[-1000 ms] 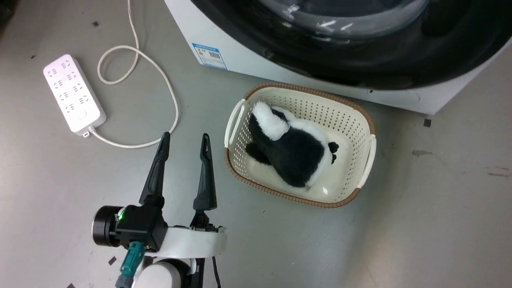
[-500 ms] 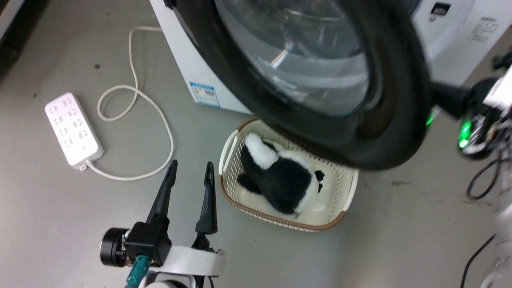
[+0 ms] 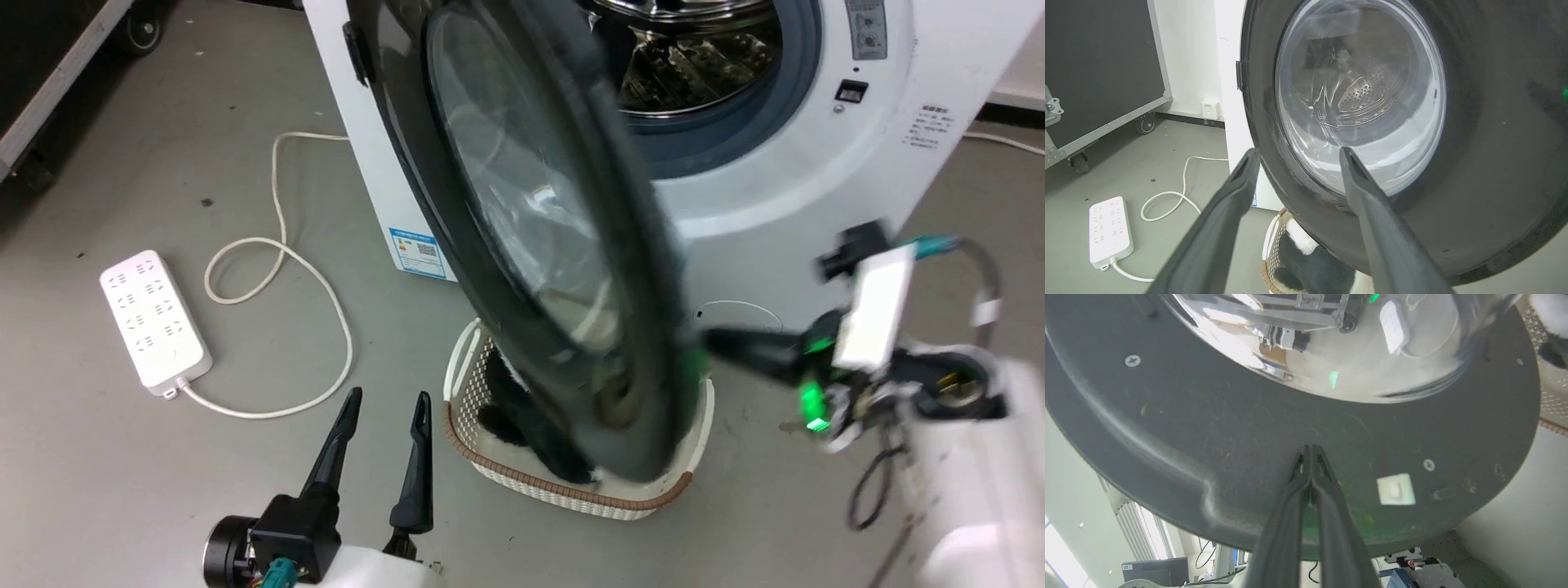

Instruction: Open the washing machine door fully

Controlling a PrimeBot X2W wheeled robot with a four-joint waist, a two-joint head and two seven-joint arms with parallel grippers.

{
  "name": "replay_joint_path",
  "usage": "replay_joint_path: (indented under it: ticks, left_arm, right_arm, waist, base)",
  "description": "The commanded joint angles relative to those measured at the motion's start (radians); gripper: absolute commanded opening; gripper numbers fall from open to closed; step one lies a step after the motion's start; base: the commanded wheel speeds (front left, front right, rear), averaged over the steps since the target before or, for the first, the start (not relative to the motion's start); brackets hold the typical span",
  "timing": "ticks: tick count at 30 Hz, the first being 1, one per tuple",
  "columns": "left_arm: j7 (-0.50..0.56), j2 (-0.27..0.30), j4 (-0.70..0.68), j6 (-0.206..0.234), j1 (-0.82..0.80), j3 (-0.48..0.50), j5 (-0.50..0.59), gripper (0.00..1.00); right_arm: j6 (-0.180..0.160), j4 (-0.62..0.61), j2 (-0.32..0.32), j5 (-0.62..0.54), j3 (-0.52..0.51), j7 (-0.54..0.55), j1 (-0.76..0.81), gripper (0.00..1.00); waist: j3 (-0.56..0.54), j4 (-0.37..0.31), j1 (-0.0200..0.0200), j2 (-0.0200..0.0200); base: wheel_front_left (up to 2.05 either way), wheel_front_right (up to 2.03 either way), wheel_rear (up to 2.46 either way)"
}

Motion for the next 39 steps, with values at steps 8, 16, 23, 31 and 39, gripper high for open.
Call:
replay_joint_path:
  ticks: [8, 16, 23, 31, 39]
  left_arm:
    - [-0.006, 0.001, 0.015, -0.026, 0.015, -0.006, -0.009, 1.00]
    - [-0.006, 0.001, 0.007, -0.039, 0.017, 0.015, -0.018, 1.00]
    - [-0.006, 0.001, 0.017, -0.041, 0.036, 0.047, -0.051, 1.00]
    - [-0.006, 0.001, 0.017, -0.060, 0.052, 0.124, -0.100, 1.00]
    - [-0.006, 0.001, 0.022, -0.094, 0.071, 0.169, -0.089, 1.00]
  right_arm:
    - [0.001, -0.076, 0.008, 0.155, 0.292, -0.133, 0.112, 0.00]
    - [0.001, -0.135, 0.004, 0.108, 0.328, -0.254, 0.140, 1.00]
    - [0.001, -0.348, -0.088, -0.137, 0.272, -0.509, 0.233, 1.00]
    - [0.001, -0.563, -0.232, -0.541, 0.283, -0.960, 0.390, 1.00]
    - [0.001, -0.577, -0.180, -1.002, 0.185, -1.323, 0.577, 1.00]
  waist:
    - [-0.012, 0.023, 0.0003, 0.0000]
    - [-0.016, 0.008, 0.0003, 0.0000]
    - [-0.070, -0.031, 0.0003, 0.0000]
    - [-0.114, -0.095, 0.0003, 0.0000]
    - [-0.130, -0.147, 0.0003, 0.0000]
  base:
    - [0.00, 0.00, 0.00]
    - [0.00, 0.00, 0.00]
    - [0.00, 0.00, 0.00]
    - [0.00, 0.00, 0.00]
    - [0.00, 0.00, 0.00]
